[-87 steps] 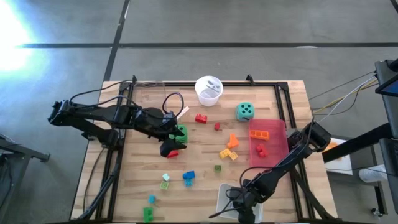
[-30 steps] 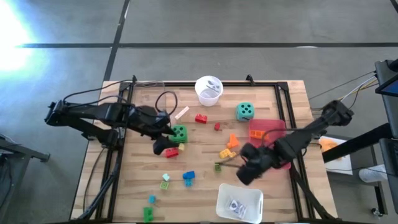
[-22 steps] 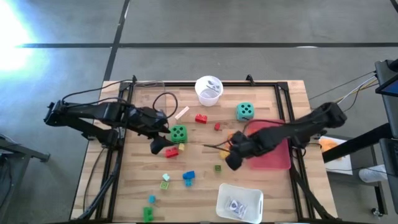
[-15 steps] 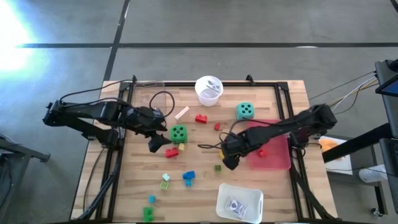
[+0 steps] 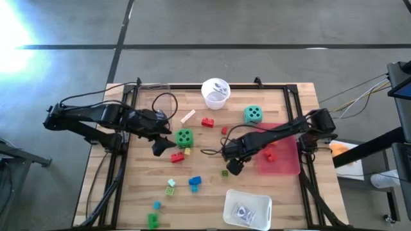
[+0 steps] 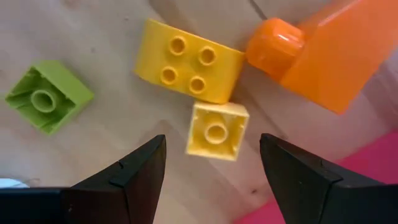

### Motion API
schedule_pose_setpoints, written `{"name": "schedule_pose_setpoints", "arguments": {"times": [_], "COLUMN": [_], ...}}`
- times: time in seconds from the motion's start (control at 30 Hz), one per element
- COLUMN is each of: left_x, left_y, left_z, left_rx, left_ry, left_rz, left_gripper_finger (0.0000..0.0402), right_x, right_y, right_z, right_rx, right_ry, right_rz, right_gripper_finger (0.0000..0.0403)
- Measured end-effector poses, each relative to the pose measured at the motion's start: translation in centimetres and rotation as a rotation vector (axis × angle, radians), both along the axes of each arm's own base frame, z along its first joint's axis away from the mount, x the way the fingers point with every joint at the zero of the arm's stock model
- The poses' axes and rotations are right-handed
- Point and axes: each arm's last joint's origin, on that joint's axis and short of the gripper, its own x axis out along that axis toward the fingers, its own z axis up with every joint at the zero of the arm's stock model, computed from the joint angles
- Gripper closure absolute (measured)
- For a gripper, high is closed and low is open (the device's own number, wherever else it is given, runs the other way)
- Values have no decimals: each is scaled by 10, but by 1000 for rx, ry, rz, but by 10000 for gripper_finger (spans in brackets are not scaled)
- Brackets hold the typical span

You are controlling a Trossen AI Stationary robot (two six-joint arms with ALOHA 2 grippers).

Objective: Pick & Place Toys
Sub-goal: Put the yellow game piece into the pink bin

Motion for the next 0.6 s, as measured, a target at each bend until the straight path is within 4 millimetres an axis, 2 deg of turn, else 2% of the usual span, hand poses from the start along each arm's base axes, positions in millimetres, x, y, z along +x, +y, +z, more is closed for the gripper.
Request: {"name": "schedule_pose_setpoints", "arguments": {"times": [0.4,0.6], "left_x": [0,0], "left_y": [0,0], "left_z": [0,0], "left_rx": [1,3], "left_ry": [-2,-2], "left_rz": [-1,-3], "left_gripper_finger": [62,62], "right_x": [4,2], "right_y": [1,0], "right_z": [-23,-26], "right_rx": [-24,-48], "right_ry": [49,55], "right_rz": [-18,-29], "right_gripper_finger": [152,160]}}
